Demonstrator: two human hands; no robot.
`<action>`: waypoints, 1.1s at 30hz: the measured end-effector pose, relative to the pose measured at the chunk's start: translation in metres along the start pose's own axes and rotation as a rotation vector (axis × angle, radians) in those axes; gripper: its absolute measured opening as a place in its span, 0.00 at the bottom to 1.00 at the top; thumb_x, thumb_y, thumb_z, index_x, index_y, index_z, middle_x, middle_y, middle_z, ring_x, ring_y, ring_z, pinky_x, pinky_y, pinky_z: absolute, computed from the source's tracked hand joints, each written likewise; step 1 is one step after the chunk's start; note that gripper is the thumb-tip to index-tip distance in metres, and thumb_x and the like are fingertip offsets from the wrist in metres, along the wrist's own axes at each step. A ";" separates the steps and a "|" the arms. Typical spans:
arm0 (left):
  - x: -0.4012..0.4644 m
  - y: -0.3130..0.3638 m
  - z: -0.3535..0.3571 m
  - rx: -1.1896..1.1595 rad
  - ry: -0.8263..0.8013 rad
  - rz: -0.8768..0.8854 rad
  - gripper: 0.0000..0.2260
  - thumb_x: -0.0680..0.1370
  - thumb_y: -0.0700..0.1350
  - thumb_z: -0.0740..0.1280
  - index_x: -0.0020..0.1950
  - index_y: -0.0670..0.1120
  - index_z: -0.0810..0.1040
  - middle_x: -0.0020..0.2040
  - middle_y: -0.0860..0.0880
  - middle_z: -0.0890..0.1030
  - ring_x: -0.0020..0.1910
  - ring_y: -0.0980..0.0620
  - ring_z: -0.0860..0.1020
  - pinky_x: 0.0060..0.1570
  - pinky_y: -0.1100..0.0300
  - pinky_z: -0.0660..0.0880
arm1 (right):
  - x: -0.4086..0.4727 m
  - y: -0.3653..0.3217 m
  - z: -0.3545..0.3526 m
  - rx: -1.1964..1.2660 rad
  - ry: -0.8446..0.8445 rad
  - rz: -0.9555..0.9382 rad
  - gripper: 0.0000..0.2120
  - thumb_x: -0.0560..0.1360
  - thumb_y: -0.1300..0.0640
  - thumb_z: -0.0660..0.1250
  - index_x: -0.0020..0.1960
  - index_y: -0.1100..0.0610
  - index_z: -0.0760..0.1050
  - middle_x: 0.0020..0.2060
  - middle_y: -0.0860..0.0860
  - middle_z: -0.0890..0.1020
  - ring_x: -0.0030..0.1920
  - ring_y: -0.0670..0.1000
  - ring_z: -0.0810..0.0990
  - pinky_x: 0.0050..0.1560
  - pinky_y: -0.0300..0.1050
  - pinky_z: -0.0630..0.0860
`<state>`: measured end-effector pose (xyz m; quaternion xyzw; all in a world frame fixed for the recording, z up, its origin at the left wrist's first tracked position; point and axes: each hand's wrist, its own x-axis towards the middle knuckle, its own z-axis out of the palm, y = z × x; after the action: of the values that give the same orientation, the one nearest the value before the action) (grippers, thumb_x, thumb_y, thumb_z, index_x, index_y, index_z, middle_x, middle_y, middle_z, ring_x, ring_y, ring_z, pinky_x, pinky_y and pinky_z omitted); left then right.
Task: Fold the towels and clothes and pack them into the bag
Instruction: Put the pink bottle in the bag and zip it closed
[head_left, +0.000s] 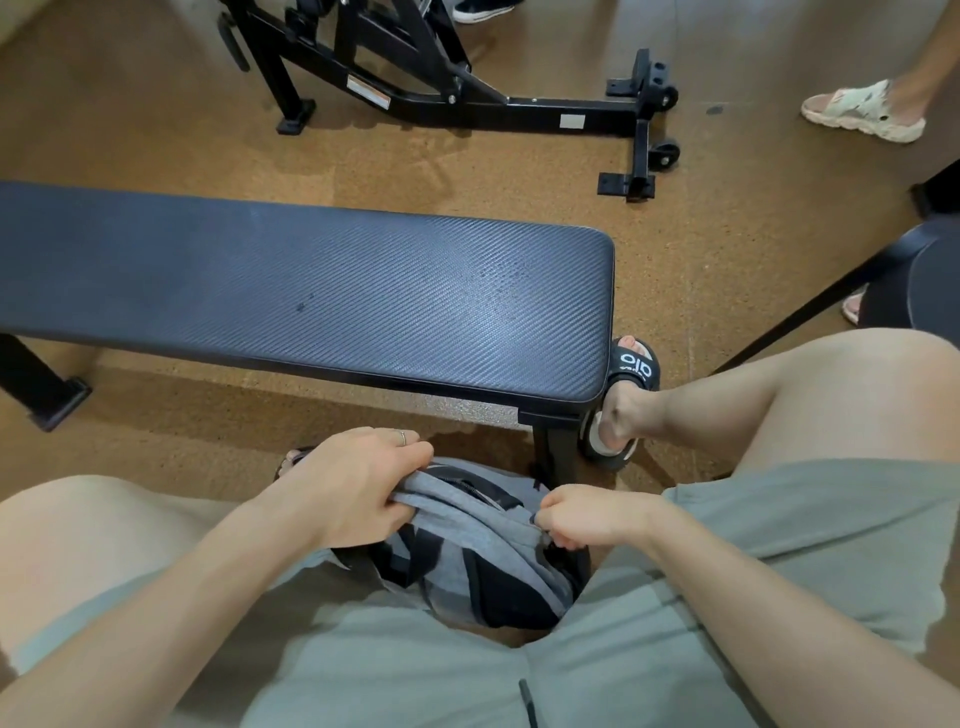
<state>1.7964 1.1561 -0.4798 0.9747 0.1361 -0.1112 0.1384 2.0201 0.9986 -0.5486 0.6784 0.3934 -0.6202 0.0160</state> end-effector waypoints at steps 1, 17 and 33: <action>0.000 0.000 -0.001 0.002 0.005 0.000 0.12 0.67 0.51 0.62 0.42 0.57 0.58 0.37 0.59 0.63 0.36 0.54 0.66 0.38 0.61 0.62 | -0.002 0.001 0.000 0.080 -0.018 0.027 0.10 0.79 0.58 0.57 0.39 0.57 0.69 0.34 0.52 0.73 0.32 0.50 0.70 0.35 0.41 0.69; 0.018 0.055 0.001 -0.423 0.125 -0.233 0.19 0.75 0.63 0.68 0.47 0.53 0.63 0.40 0.55 0.70 0.38 0.53 0.70 0.40 0.52 0.71 | -0.049 -0.047 -0.026 0.424 0.209 -0.459 0.23 0.84 0.50 0.61 0.30 0.50 0.67 0.25 0.47 0.67 0.28 0.48 0.63 0.33 0.44 0.62; 0.030 0.063 0.005 -0.430 0.200 -0.273 0.15 0.83 0.53 0.60 0.37 0.56 0.63 0.42 0.55 0.69 0.43 0.54 0.70 0.46 0.55 0.64 | -0.048 -0.026 0.014 0.237 0.477 -0.541 0.08 0.68 0.54 0.70 0.47 0.49 0.77 0.42 0.46 0.79 0.46 0.50 0.79 0.51 0.47 0.79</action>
<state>1.8425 1.1034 -0.4769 0.9016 0.2997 -0.0003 0.3118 1.9978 0.9843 -0.4993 0.6724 0.4767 -0.4679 -0.3190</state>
